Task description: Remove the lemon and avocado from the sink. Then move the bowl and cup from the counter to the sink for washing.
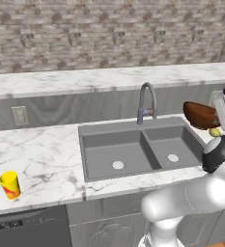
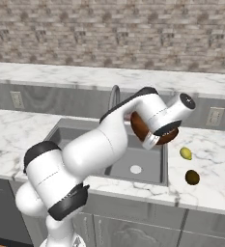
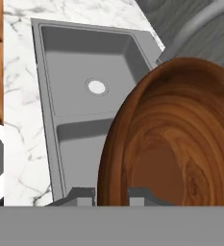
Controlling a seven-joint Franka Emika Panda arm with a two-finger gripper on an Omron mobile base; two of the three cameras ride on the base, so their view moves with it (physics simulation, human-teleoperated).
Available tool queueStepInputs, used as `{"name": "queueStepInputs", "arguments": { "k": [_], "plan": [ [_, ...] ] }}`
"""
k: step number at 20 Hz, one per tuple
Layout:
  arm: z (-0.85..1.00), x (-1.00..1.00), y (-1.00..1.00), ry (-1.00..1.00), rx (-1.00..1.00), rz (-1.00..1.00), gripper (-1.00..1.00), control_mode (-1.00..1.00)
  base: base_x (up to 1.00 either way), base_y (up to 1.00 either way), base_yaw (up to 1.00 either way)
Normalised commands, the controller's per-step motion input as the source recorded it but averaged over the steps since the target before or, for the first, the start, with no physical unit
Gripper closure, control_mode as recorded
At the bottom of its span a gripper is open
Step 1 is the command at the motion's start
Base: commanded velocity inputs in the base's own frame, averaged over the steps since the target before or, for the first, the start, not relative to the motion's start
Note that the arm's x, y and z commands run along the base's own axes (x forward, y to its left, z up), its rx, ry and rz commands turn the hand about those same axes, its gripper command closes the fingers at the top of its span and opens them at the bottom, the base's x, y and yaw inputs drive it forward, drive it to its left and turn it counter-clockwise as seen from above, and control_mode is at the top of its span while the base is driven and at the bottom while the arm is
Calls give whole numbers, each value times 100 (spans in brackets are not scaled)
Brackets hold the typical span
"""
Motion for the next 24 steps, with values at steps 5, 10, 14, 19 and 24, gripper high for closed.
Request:
{"name": "queueStepInputs", "arguments": {
  "k": [5,10,14,19,24],
  "plan": [
    [-16,9,8,0,0,8,100,-100,0,0,0],
    [-16,4,0,0,0,8,100,-100,0,0,0],
    [-14,2,-1,0,0,7,100,-100,0,0,0],
    [-14,3,0,0,0,7,100,-100,0,0,0],
    [-19,2,0,0,0,5,100,-100,0,0,0]
  ]
}}
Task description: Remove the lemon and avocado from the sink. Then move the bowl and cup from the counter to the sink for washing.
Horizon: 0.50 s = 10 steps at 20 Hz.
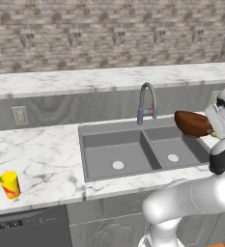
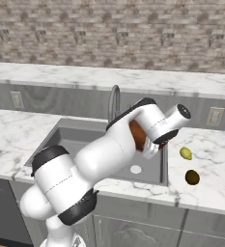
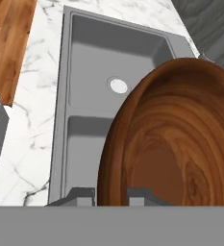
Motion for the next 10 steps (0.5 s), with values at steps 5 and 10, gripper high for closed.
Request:
{"name": "queueStepInputs", "arguments": {
  "k": [5,10],
  "plan": [
    [-19,9,0,0,0,2,100,-100,0,0,0],
    [-17,9,1,0,0,2,100,-100,0,0,0]
  ]
}}
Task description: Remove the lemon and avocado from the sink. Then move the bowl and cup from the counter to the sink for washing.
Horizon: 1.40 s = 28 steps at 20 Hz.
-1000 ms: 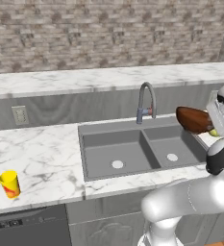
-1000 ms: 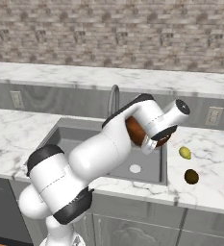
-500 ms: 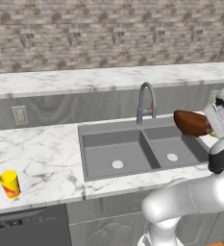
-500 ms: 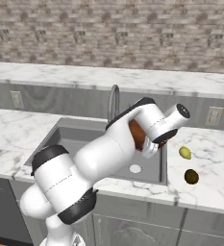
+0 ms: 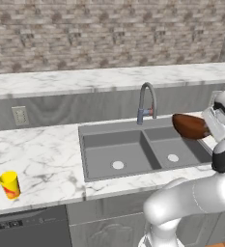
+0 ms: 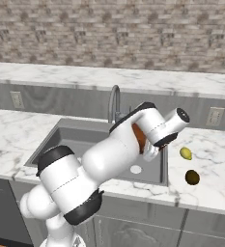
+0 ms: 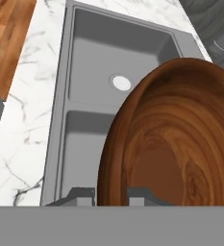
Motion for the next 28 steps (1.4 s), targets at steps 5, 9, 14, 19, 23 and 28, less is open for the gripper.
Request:
{"name": "queueStepInputs", "arguments": {
  "k": [5,9,14,19,23,28],
  "plan": [
    [-16,9,3,0,0,3,100,-100,0,0,0],
    [-15,6,1,0,0,4,100,-100,0,0,0],
    [-15,4,0,0,0,4,100,-100,0,0,0],
    [-11,3,0,-3,0,5,100,-100,0,0,0],
    [-7,1,0,-6,0,3,100,-100,0,0,0],
    [-9,2,3,-6,0,3,100,-100,0,0,0]
  ]
}}
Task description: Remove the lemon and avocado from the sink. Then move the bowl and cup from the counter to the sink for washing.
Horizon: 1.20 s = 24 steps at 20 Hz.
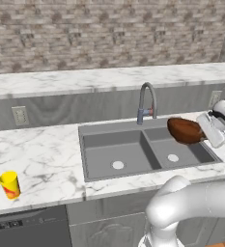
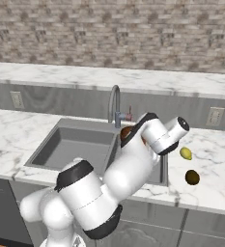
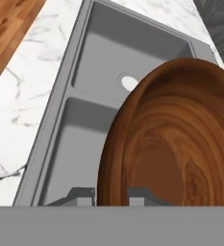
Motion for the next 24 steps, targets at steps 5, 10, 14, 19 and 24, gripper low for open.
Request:
{"name": "queueStepInputs", "arguments": {
  "k": [5,10,14,19,24],
  "plan": [
    [-10,5,5,-4,0,3,100,-100,0,0,0],
    [-10,8,3,0,-1,3,100,-100,0,0,0],
    [-10,7,1,0,-4,3,100,-100,0,0,0],
    [-9,7,8,0,-6,2,100,-100,0,0,0],
    [-10,8,5,-2,-1,2,100,-100,0,0,0]
  ]
}}
